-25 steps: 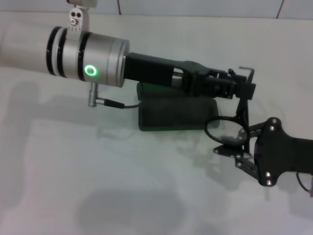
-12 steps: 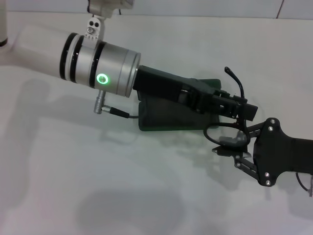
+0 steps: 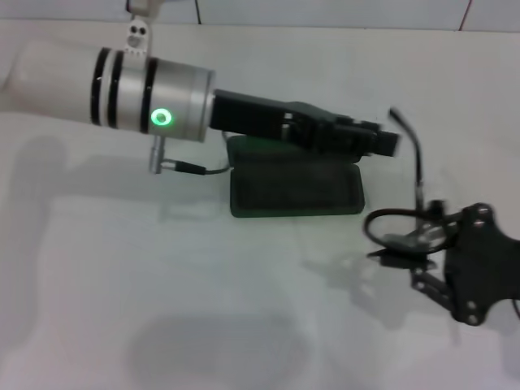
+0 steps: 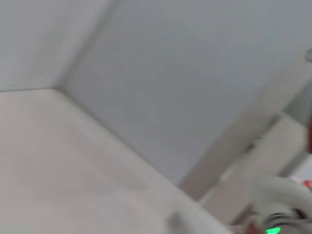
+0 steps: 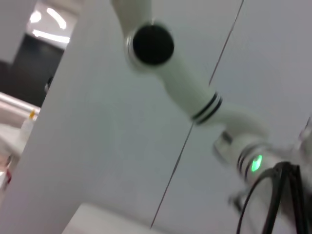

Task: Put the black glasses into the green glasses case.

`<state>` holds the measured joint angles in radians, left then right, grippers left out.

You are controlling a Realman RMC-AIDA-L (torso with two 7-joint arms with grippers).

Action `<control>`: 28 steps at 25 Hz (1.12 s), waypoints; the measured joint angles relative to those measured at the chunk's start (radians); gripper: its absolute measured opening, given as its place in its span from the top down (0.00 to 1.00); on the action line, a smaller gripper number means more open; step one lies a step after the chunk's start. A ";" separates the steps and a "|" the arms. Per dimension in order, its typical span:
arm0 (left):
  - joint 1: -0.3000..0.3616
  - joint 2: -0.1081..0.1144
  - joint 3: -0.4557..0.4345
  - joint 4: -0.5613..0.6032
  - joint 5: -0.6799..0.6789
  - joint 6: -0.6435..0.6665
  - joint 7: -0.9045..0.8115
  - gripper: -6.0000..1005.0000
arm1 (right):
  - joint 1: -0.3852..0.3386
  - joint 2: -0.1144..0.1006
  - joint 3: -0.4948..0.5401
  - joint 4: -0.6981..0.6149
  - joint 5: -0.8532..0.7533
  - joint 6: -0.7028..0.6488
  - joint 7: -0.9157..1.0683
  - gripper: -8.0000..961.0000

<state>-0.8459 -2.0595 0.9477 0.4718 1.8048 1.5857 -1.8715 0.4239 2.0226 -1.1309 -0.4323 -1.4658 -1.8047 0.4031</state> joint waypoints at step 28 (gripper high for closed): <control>0.062 -0.023 0.068 -0.114 -0.196 -0.016 0.347 0.49 | 0.077 0.005 -0.460 0.098 0.467 0.140 0.048 0.87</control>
<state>-0.7839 -2.0820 1.0154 0.3576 1.6089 1.5694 -1.5246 0.5006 2.0279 -1.5907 -0.3347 -0.9990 -1.6643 0.4512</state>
